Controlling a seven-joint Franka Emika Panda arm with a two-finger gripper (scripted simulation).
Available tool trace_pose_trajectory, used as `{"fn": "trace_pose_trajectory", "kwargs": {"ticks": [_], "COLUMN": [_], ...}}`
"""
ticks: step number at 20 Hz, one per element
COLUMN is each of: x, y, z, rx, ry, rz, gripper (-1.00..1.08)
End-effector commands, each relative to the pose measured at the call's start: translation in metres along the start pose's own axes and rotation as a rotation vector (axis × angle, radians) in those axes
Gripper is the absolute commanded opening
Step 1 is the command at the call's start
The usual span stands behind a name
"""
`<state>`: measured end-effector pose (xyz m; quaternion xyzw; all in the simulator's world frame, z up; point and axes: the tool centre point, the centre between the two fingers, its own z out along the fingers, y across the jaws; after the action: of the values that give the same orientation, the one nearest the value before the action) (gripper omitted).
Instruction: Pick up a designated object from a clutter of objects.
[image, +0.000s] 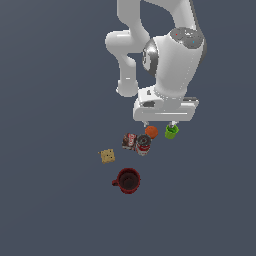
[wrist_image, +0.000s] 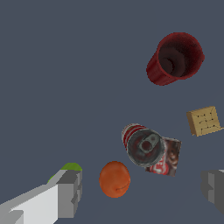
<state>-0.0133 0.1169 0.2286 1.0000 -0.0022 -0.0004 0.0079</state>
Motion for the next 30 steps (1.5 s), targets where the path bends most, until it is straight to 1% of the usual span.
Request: {"fn": "trace_pose_trajectory", "kwargs": {"ticks": [1,8,14,21,30], "x": [-0.011,-0.054,-0.086,-0.108,-0.109], "y": [-0.021,-0.076,-0.105,-0.120,-0.121], "z": [0.023,0.083,0.115,0.132,0.140], "rx": [-0.003,-0.001,0.008,0.015,0.015], "ry": [0.001,0.005,0.003,0.001,0.000], "rz": [0.008,0.027,0.037,0.042,0.041], "gripper": [1.00,1.00,1.00,1.00,1.00]}}
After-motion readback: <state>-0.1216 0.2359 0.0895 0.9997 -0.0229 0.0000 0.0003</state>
